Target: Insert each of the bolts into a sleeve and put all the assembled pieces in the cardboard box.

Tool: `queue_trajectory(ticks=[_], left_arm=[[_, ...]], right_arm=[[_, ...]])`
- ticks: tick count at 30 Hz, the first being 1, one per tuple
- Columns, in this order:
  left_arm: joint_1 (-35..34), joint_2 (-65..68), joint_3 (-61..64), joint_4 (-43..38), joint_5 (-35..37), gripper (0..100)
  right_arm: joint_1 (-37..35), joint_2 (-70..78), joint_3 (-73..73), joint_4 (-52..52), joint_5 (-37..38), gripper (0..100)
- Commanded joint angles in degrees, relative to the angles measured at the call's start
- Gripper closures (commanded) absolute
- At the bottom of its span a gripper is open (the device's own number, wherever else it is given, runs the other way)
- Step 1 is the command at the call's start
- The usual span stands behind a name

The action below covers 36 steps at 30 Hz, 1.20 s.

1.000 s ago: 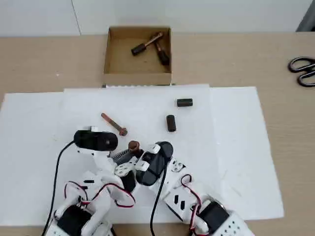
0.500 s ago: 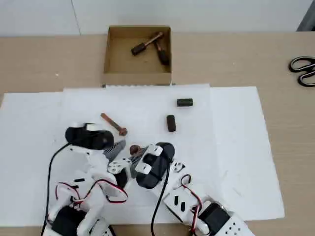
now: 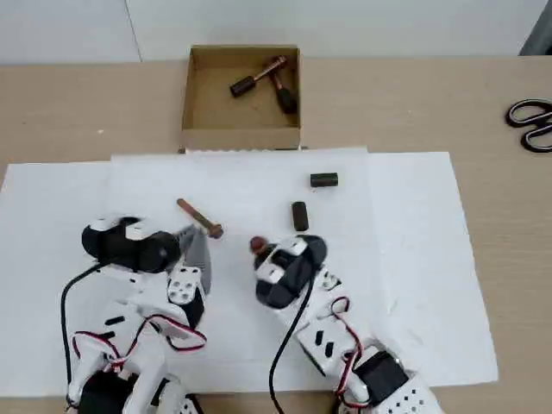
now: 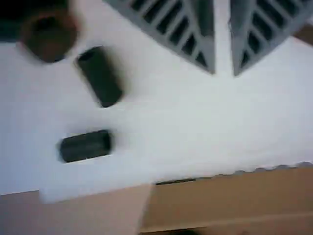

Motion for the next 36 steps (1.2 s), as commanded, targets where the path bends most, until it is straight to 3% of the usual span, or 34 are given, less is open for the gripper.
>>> queue_trajectory(ticks=[1,5,13,27,36], left_arm=[[-10.02,-0.35,3.74,-4.22,-5.71,99],[-16.79,-0.35,8.84,-4.22,-7.74,99],[-18.55,-0.35,18.77,-4.48,-7.74,99],[-18.55,-0.35,18.68,-4.31,-7.91,99],[-18.55,-0.35,18.68,-4.31,-7.91,99]], right_arm=[[9.80,-0.84,-0.53,-2.24,-1.93,99.6],[21.05,-0.13,-8.62,-0.13,-17.93,99.5],[22.11,9.80,-27.78,5.67,-24.53,99.5],[22.20,66.86,-69.19,-1.27,-24.26,99.5],[22.02,92.35,-85.36,-12.79,-11.34,99.5]])
